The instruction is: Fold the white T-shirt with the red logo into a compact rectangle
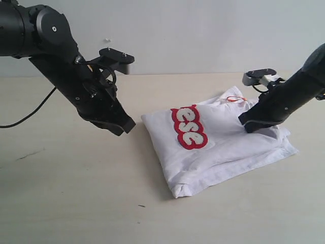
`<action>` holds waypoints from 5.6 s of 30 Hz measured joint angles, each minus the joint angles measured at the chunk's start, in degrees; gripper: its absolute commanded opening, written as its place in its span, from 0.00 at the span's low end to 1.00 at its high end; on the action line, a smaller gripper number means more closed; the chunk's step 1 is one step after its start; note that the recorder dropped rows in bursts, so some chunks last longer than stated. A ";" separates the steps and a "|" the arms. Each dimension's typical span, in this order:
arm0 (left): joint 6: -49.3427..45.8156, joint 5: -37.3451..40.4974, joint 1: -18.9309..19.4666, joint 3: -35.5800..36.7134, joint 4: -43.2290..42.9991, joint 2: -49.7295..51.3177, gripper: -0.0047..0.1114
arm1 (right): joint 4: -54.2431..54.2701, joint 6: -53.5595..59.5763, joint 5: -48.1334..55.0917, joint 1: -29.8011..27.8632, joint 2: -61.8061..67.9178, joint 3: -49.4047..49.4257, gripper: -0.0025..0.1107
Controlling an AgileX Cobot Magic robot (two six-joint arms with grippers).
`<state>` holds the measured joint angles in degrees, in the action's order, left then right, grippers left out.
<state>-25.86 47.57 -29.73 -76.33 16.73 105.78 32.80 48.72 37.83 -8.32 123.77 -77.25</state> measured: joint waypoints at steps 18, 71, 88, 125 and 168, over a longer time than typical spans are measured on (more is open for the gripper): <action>-1.71 1.30 0.00 0.13 1.79 0.00 0.04 | -11.00 -12.50 8.93 13.90 0.24 -2.66 0.02; -1.07 -16.77 -2.93 6.81 -2.18 -0.01 0.04 | -26.81 -34.78 -4.26 14.90 -11.52 -2.79 0.02; 5.08 -18.63 -2.93 13.32 13.30 -33.74 0.04 | -26.81 -36.27 -3.65 14.90 -12.34 -2.79 0.02; 5.31 -30.43 -0.66 39.10 11.64 -71.28 0.04 | -26.81 -36.27 -3.55 14.90 -12.34 -2.79 0.02; 39.49 -44.61 24.63 69.39 -18.69 -105.44 0.04 | -26.81 -36.37 -3.67 14.90 -12.34 -2.79 0.02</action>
<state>13.63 2.97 -5.10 -6.94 -1.95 0.33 5.99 12.35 34.16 6.58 111.43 -80.04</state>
